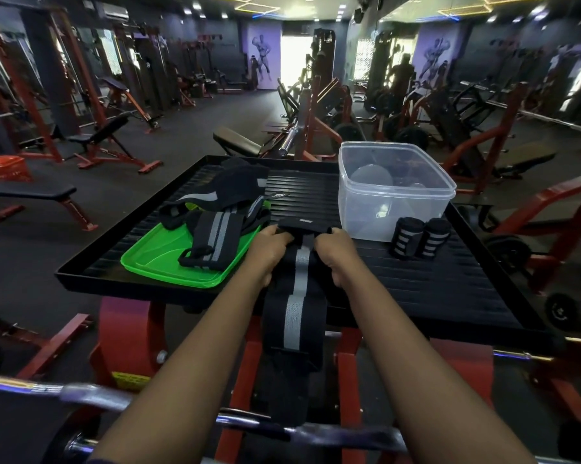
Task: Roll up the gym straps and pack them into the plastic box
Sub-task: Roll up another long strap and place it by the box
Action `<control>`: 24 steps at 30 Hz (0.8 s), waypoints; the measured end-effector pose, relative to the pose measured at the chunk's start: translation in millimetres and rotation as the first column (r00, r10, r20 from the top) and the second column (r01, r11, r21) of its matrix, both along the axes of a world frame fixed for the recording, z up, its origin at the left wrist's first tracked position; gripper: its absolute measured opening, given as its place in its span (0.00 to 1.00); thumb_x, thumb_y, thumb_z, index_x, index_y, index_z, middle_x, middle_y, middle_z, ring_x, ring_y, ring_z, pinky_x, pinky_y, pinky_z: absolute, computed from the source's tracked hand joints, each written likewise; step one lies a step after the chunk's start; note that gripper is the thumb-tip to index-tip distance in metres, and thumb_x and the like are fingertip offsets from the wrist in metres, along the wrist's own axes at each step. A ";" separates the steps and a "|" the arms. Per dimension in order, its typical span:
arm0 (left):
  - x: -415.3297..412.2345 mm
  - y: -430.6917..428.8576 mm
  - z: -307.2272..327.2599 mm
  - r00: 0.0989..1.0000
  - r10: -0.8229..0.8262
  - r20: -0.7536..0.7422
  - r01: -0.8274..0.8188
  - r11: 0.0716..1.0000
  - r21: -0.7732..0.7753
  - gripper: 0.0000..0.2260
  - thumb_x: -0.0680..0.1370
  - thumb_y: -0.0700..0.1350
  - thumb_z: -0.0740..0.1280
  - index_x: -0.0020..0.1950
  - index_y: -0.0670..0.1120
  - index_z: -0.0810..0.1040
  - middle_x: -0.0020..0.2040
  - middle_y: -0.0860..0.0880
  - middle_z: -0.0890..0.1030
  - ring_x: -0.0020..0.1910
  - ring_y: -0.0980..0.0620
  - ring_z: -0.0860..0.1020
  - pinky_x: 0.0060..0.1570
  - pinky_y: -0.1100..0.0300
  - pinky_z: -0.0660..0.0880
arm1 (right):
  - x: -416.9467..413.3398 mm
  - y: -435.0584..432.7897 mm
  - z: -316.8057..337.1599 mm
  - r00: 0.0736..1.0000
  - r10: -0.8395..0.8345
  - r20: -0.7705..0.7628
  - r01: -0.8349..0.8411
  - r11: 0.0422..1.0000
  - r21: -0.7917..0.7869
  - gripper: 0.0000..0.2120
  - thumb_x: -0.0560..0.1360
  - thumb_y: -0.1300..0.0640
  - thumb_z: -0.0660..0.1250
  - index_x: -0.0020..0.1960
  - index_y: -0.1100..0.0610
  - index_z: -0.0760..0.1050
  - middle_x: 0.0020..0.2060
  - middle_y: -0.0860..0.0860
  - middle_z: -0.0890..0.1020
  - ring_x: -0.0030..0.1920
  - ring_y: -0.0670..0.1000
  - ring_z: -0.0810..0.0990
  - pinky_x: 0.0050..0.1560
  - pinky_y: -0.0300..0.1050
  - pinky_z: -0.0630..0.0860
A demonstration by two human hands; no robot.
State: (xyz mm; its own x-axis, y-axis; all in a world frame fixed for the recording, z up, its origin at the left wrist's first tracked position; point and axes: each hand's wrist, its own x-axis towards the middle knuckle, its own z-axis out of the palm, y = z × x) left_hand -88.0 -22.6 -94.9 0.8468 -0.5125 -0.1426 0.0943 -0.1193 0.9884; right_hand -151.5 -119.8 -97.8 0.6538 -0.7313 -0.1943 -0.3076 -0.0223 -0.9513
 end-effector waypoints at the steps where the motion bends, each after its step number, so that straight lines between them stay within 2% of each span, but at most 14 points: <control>1: 0.1 -0.8 -0.1 0.997 -0.002 0.080 0.004 1.000 -0.028 0.08 0.75 0.37 0.65 0.49 0.49 0.79 0.45 0.46 0.82 0.40 0.50 0.79 0.40 0.59 0.76 | 0.7 -2.3 -1.5 1.000 0.005 -0.008 -0.005 1.000 0.005 0.29 0.64 0.58 0.58 0.65 0.57 0.73 0.59 0.57 0.80 0.54 0.59 0.81 0.53 0.52 0.81; 4: 3.5 -2.9 -0.4 0.952 -0.010 0.307 0.046 0.993 -0.107 0.19 0.72 0.31 0.65 0.58 0.50 0.79 0.52 0.48 0.82 0.46 0.52 0.80 0.51 0.58 0.77 | -0.4 -5.5 -1.6 1.000 0.008 -0.024 -0.008 1.000 0.002 0.24 0.66 0.58 0.59 0.61 0.59 0.75 0.55 0.58 0.81 0.51 0.59 0.81 0.49 0.49 0.80; 6: 6.3 -4.1 0.8 0.921 -0.045 0.386 0.095 0.989 -0.112 0.18 0.72 0.30 0.65 0.57 0.48 0.80 0.52 0.48 0.83 0.49 0.53 0.80 0.54 0.60 0.77 | -3.9 -3.7 0.2 1.000 -0.002 -0.005 0.002 1.000 0.006 0.21 0.67 0.54 0.61 0.59 0.59 0.75 0.53 0.56 0.81 0.50 0.57 0.81 0.45 0.46 0.78; 8: 11.5 -7.6 -1.0 0.904 -0.047 0.426 0.070 0.997 -0.038 0.13 0.73 0.31 0.66 0.52 0.45 0.82 0.50 0.47 0.84 0.51 0.51 0.81 0.56 0.57 0.77 | -5.7 -3.0 -0.8 0.999 -0.029 0.032 0.031 0.998 -0.056 0.20 0.69 0.50 0.64 0.59 0.58 0.74 0.51 0.52 0.81 0.49 0.53 0.80 0.42 0.44 0.75; 10: 14.2 -11.2 -3.0 0.909 -0.031 0.416 0.017 0.999 0.036 0.09 0.73 0.34 0.68 0.50 0.45 0.82 0.48 0.46 0.84 0.49 0.49 0.82 0.54 0.55 0.78 | -6.8 -4.0 -2.0 0.994 -0.088 0.070 0.104 0.957 -0.273 0.21 0.72 0.50 0.68 0.61 0.57 0.69 0.53 0.50 0.75 0.51 0.50 0.75 0.46 0.45 0.72; 12: 14.2 -14.8 -4.9 0.932 -0.023 0.360 0.007 0.999 0.046 0.07 0.74 0.36 0.69 0.49 0.45 0.82 0.47 0.46 0.84 0.46 0.49 0.81 0.52 0.54 0.78 | -9.3 -2.8 1.8 0.981 -0.147 0.130 0.194 0.827 -0.528 0.19 0.72 0.52 0.72 0.58 0.55 0.68 0.53 0.49 0.70 0.53 0.49 0.70 0.53 0.46 0.70; 13: 14.6 -16.5 -5.7 0.942 -0.021 0.336 0.007 0.999 0.040 0.07 0.74 0.36 0.69 0.49 0.45 0.82 0.47 0.45 0.84 0.46 0.50 0.81 0.52 0.54 0.78 | -8.7 -4.0 4.1 0.978 -0.138 0.157 0.205 0.773 -0.601 0.16 0.72 0.53 0.72 0.54 0.53 0.69 0.53 0.49 0.71 0.53 0.50 0.70 0.54 0.46 0.70; 16: 17.8 -20.1 -5.2 0.945 -0.028 0.326 0.015 0.999 0.041 0.10 0.73 0.33 0.68 0.51 0.43 0.81 0.50 0.45 0.83 0.48 0.50 0.80 0.52 0.55 0.77 | 0.5 -15.4 13.1 0.997 0.038 0.073 0.019 0.759 -0.651 0.07 0.71 0.55 0.74 0.45 0.51 0.77 0.48 0.51 0.80 0.50 0.51 0.78 0.51 0.44 0.74; 19: 20.0 -23.3 1.4 0.949 -0.048 0.310 0.046 0.999 0.014 0.11 0.74 0.32 0.66 0.54 0.42 0.80 0.50 0.45 0.83 0.49 0.49 0.80 0.53 0.55 0.78 | 4.8 -24.7 23.3 0.981 0.195 -0.015 -0.155 0.727 -0.668 0.08 0.71 0.53 0.75 0.48 0.55 0.82 0.44 0.51 0.84 0.47 0.49 0.80 0.50 0.42 0.75; 22: 24.2 -26.7 8.5 0.970 -0.052 0.236 0.061 0.998 -0.031 0.11 0.76 0.32 0.63 0.55 0.40 0.79 0.49 0.44 0.82 0.47 0.50 0.80 0.50 0.57 0.78 | 8.4 -30.9 28.1 0.958 0.281 -0.064 -0.239 0.650 -0.722 0.10 0.74 0.50 0.72 0.49 0.56 0.81 0.43 0.49 0.83 0.46 0.46 0.78 0.45 0.38 0.70; 24: 31.1 -30.4 10.8 0.976 -0.073 0.207 0.079 0.997 -0.022 0.13 0.75 0.30 0.61 0.56 0.39 0.79 0.49 0.43 0.82 0.47 0.48 0.79 0.47 0.59 0.78 | 11.1 -37.4 28.3 0.946 0.315 -0.081 -0.271 0.629 -0.728 0.09 0.75 0.52 0.71 0.51 0.56 0.81 0.44 0.50 0.84 0.46 0.47 0.79 0.46 0.39 0.70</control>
State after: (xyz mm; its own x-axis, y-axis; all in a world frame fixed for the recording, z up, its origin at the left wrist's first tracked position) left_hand -56.8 -52.9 -84.2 0.8147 -0.5780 0.0466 -0.1195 -0.0887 0.9889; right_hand -140.4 -157.2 -69.4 0.8515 -0.3924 0.3477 -0.1151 -0.7869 -0.6063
